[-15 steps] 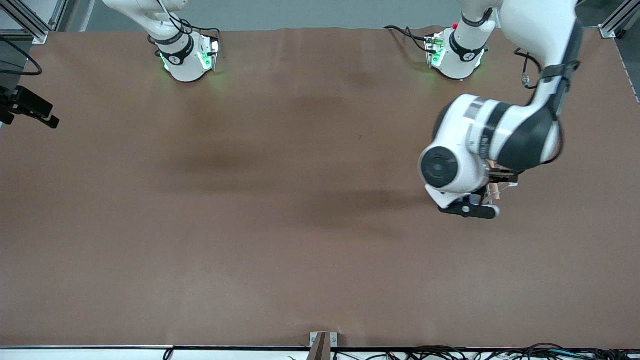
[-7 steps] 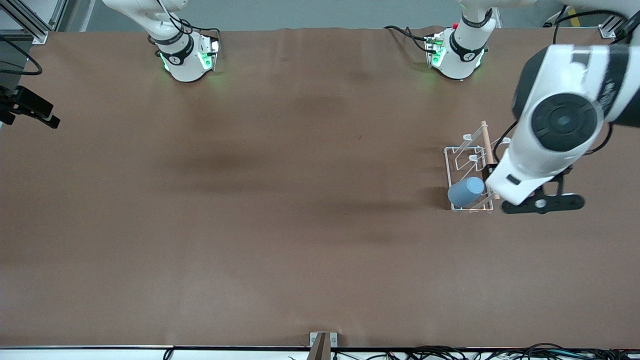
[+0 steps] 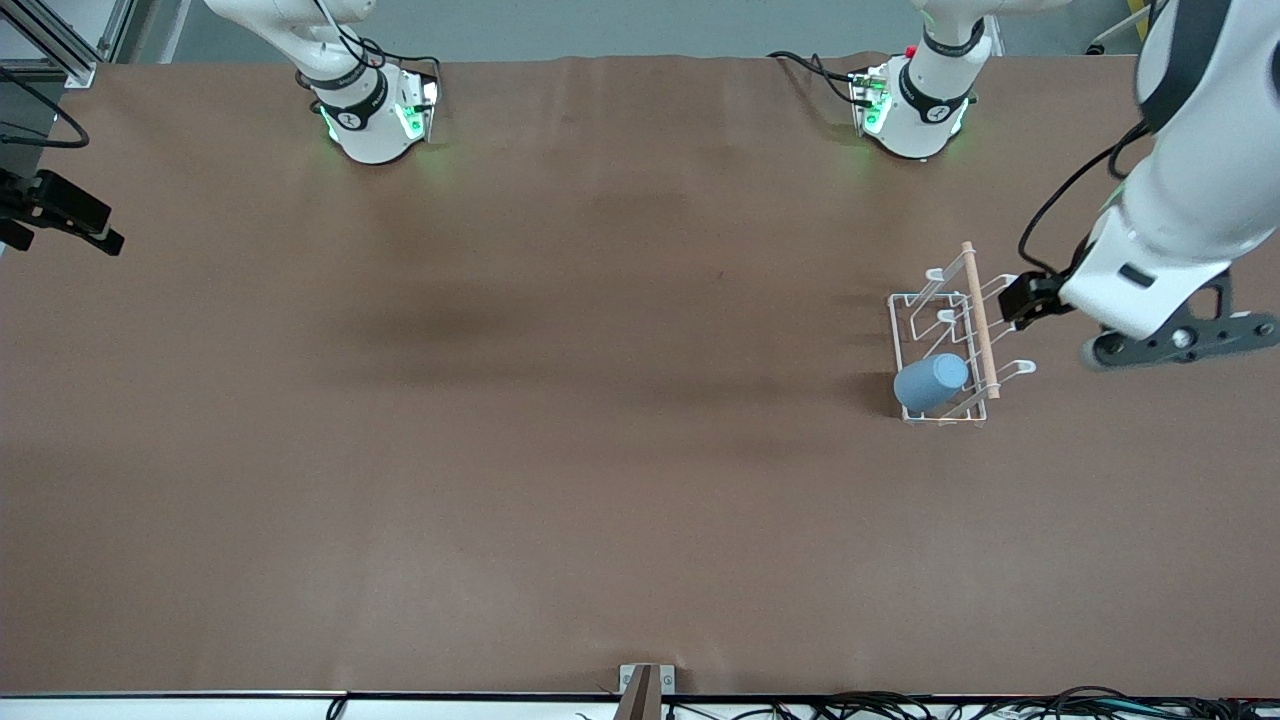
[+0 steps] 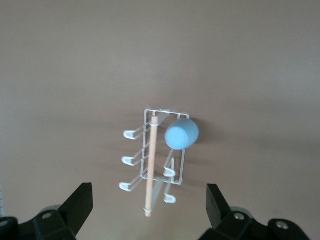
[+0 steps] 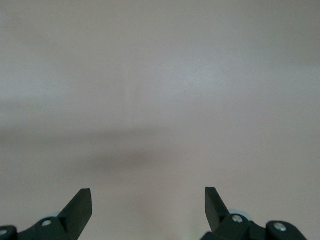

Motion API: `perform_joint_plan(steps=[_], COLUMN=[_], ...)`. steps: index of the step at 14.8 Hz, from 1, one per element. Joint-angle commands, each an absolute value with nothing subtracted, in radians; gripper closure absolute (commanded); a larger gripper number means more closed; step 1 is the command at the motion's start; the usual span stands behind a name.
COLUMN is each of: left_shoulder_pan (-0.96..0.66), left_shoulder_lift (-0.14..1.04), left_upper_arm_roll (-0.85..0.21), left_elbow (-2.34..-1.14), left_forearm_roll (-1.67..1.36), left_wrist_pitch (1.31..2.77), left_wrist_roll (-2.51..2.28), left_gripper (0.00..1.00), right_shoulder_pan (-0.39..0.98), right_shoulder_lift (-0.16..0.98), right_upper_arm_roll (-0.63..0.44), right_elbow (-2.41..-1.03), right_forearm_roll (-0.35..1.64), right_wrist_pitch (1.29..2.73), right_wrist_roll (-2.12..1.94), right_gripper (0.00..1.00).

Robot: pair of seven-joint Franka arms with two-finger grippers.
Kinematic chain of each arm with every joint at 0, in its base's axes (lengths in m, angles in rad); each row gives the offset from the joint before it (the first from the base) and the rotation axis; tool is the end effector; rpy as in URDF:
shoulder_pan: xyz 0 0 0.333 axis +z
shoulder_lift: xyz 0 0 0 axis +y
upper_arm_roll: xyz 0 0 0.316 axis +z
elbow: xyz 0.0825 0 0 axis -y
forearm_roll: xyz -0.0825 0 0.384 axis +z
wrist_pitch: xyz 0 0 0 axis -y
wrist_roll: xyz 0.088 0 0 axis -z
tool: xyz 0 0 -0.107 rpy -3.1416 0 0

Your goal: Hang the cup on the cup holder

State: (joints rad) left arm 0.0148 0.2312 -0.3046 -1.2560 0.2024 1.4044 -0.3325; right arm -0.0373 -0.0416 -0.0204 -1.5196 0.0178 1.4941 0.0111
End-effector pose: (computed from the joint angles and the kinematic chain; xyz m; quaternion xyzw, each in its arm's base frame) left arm 0.5926 -0.1254 0.6284 -0.9965 -0.0369 0.0148 0.0739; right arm 0.5329 -0.0290 0.6643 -0.9994 0.0336 -0.0083 0.0091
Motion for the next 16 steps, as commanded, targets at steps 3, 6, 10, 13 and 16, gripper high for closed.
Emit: perform_joint_plan(steps=[3,6,10,13,16], left_shoulder_pan=[-0.002,0.006,0.002,0.002,0.009], left_shoulder_lift=[0.04,-0.06,-0.115,-0.12,-0.129], left_upper_arm_roll=[-0.19,-0.169,-0.146,-0.144,-0.147], left_elbow=[-1.481,-1.616,-1.69,-1.69,-1.69], left_forearm_roll=[0.051,0.028,0.028,0.028,0.026], left_wrist_pitch=[1.494,1.549,1.58,1.582,1.58], left_wrist_roll=[-0.27,-0.218,-0.192,-0.178,-0.124], left_gripper=[0.0,0.0,0.0,0.0,0.0], right_shoulder_pan=[-0.034,-0.032,-0.032,-0.034,-0.034], right_shoulder_lift=[-0.051,-0.051,-0.051,-0.051,-0.051], right_upper_arm_roll=[-0.021,-0.021,-0.021,-0.021,-0.021], right_elbow=[-1.529,-1.529,-1.529,-1.529,-1.529], right_forearm_roll=[0.029,0.029,0.029,0.029,0.029], right_wrist_pitch=[1.494,1.491,1.493,1.493,1.493], right_wrist_roll=[-0.005,-0.003,-0.005,-0.003,-0.005], right_gripper=[0.01,0.01,0.01,0.01,0.01])
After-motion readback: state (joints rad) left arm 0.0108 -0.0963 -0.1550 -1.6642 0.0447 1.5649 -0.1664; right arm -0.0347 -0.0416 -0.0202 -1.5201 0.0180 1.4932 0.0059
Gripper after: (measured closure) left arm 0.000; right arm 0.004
